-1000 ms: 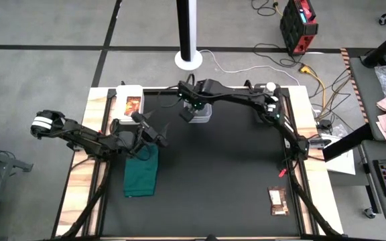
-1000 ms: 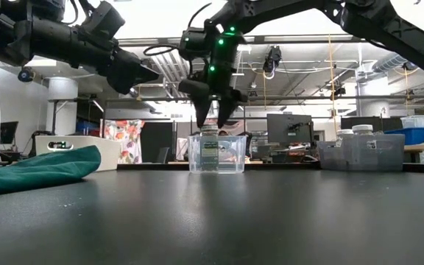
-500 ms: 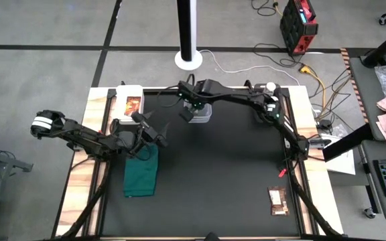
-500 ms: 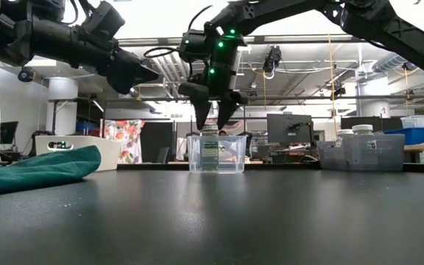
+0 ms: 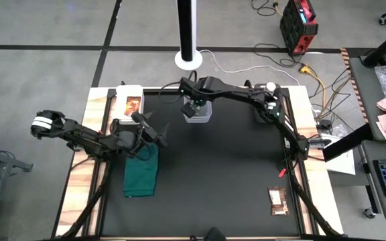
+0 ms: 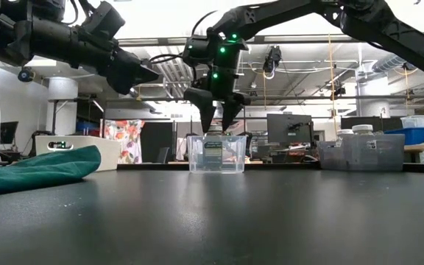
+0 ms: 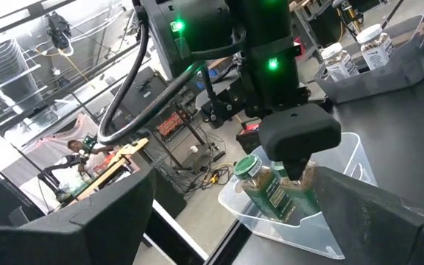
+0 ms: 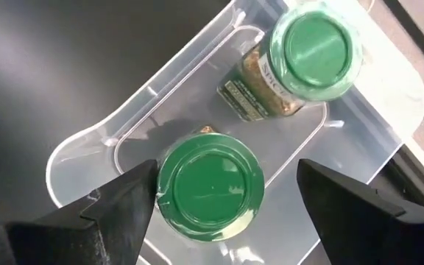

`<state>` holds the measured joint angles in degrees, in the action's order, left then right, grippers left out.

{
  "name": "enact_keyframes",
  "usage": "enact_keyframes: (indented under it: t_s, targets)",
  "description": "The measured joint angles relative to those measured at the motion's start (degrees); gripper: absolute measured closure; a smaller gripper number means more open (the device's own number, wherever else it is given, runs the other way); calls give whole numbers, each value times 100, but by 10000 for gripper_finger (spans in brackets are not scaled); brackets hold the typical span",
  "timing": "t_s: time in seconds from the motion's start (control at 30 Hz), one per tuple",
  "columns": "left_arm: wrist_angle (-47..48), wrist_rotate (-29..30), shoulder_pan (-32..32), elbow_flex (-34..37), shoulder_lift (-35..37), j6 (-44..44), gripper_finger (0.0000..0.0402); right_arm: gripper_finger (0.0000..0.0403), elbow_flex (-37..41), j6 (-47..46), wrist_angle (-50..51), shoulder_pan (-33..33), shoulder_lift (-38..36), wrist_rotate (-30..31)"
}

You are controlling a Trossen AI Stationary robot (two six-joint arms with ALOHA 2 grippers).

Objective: Sort spices by type
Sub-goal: Adjust the green seasoning bottle

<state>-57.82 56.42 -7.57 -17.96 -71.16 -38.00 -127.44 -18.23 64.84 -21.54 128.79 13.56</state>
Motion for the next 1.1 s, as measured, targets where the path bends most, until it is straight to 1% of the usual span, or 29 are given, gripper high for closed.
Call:
enact_keyframes:
  t_s: [0.2,0.47,0.6,0.97,1.1]
  targets:
    - [2,0,1,0,0,0,51,94,0,410,-104,0,0,-28]
    - [2,0,0,0,0,0,51,91,0,711,-87,7,0,-70]
    - [4,0,1,0,0,0,51,100,0,895,-87,13,0,-349]
    - [20,0,0,0,0,0,51,118,0,1457,-88,53,0,-363]
    - [20,0,0,0,0,0,51,124,0,1589,-91,55,0,-671]
